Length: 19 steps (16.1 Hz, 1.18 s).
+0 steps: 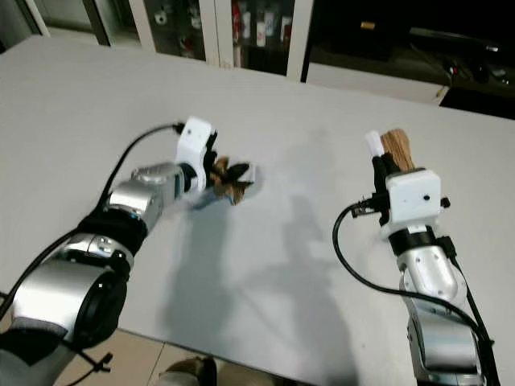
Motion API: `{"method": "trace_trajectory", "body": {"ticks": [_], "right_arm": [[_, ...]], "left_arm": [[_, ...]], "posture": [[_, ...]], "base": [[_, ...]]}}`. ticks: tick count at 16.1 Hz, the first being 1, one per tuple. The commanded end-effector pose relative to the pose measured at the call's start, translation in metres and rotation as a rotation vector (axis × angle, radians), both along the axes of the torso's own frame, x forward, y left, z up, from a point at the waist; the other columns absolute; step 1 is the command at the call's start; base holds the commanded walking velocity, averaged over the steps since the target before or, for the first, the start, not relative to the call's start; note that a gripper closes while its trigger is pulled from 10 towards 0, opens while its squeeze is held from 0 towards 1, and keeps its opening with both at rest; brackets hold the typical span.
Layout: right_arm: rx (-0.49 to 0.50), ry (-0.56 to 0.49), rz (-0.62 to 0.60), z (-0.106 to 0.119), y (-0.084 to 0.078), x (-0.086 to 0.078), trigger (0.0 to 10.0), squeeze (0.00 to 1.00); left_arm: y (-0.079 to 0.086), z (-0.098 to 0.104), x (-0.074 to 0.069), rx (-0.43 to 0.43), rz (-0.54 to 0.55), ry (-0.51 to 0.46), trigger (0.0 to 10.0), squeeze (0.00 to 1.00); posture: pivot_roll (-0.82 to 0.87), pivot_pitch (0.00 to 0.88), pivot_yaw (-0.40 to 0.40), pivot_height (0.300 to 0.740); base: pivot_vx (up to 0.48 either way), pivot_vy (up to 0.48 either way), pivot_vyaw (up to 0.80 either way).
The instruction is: Picking trash to rubbish bin
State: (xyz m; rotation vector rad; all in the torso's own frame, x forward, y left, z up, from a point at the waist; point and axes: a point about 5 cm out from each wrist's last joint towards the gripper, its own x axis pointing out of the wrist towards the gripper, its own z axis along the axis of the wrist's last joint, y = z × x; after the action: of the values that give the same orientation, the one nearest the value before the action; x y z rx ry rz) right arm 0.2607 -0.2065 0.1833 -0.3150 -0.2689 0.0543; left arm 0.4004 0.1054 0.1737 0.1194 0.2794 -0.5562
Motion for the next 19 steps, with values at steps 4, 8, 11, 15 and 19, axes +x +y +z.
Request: {"method": "trace_trajectory", "body": {"ticks": [4, 8, 11, 15, 19], "right_arm": [[-0.009, -0.007, -0.015, 0.001, -0.004, 0.0, 10.0, 0.0], [-0.006, -0.007, -0.01, 0.0, -0.004, 0.003, 10.0, 0.0], [-0.002, -0.006, 0.009, 0.0, 0.0, 0.008, 10.0, 0.0], [0.003, -0.009, 0.033, 0.001, 0.004, 0.015, 10.0, 0.0], [0.003, -0.016, 0.034, 0.001, 0.004, 0.016, 10.0, 0.0]], "left_arm": [[0.008, 0.027, 0.004, 0.034, 0.006, -0.082, 10.0, 1.0], [0.027, 0.022, -0.009, 0.054, 0.028, -0.056, 10.0, 1.0], [0.032, 0.014, -0.016, 0.041, 0.052, -0.019, 10.0, 1.0], [0.026, 0.003, -0.032, -0.047, 0.072, 0.051, 10.0, 1.0], [0.021, -0.009, -0.038, -0.045, 0.039, 0.126, 10.0, 0.0]], "posture": [[0.17, 0.085, -0.023, 0.74], [0.2, 0.09, -0.023, 0.74], [0.23, 0.096, -0.035, 0.74], [0.25, 0.1, -0.047, 0.74], [0.25, 0.098, -0.045, 0.74]], "base": [[0.0, 0.0, 0.0], [0.0, 0.0, 0.0], [0.0, 0.0, 0.0], [0.0, 0.0, 0.0], [0.0, 0.0, 0.0]]}}
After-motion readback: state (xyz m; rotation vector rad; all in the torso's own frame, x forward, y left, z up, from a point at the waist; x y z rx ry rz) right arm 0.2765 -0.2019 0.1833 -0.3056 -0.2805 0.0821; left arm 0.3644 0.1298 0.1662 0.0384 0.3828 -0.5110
